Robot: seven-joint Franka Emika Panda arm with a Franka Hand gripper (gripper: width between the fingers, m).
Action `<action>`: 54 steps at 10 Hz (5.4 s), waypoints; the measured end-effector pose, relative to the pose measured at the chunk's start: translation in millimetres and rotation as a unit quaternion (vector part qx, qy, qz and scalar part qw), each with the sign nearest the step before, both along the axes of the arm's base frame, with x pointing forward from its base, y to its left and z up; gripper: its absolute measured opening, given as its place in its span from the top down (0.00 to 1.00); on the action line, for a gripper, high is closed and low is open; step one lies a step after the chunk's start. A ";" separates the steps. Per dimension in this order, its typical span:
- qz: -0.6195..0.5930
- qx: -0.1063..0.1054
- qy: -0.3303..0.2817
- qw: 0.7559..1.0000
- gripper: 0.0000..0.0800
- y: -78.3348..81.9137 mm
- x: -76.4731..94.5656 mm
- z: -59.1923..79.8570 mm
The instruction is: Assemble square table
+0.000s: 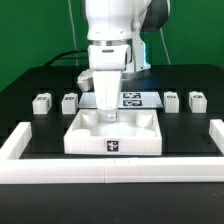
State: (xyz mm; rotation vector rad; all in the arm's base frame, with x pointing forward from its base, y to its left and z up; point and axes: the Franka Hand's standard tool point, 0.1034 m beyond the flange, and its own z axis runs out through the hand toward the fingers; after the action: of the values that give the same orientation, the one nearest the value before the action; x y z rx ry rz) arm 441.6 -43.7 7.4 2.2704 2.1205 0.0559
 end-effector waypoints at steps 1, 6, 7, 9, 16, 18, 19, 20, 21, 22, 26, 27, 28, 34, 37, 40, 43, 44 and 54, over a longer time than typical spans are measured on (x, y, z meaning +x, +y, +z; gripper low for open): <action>0.000 0.000 0.000 1.000 0.93 0.0 0.0 0.0; -0.007 0.005 -0.006 1.000 0.92 21.0 14.7 0.3; -0.003 0.008 -0.013 1.000 0.92 42.0 32.3 1.1; 0.010 0.006 -0.010 1.000 0.92 60.8 50.9 0.3; 0.017 -0.002 0.045 0.999 0.92 98.5 52.7 -0.3; 0.017 -0.002 0.045 0.999 0.92 98.4 52.6 -0.3; 0.016 -0.002 0.045 0.999 0.84 98.0 52.4 -0.6; 0.016 -0.002 0.045 0.999 0.84 97.5 52.4 -0.7; 0.016 -0.002 0.045 0.999 0.59 97.3 52.3 -0.8; 0.015 -0.002 0.045 0.999 0.42 97.1 52.3 -0.8; 0.015 -0.003 0.046 0.999 0.19 96.3 52.2 -1.0; 0.015 -0.003 0.046 0.999 0.19 96.2 52.2 -1.0; 0.014 -0.003 0.046 0.999 0.19 96.1 52.2 -1.1; -0.105 -0.013 0.024 0.994 0.19 132.4 30.7 58.4; -0.299 -0.016 0.027 0.954 0.19 179.2 11.0 67.0; -0.386 -0.013 0.026 0.922 0.19 185.5 8.5 65.8; -0.516 -0.023 0.042 0.856 0.19 187.0 -0.7 58.8; -0.544 -0.035 0.047 0.837 0.19 191.0 -3.3 60.1; -0.627 -0.221 0.249 0.704 0.19 199.8 -11.7 39.0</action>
Offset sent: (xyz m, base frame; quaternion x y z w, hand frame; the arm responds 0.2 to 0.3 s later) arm 0.0000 0.0000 0.0000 0.0000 0.0000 0.0000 1.0000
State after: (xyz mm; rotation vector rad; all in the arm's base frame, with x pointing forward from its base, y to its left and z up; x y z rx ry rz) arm 430.0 156.2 46.5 2.9342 0.0950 -1.0297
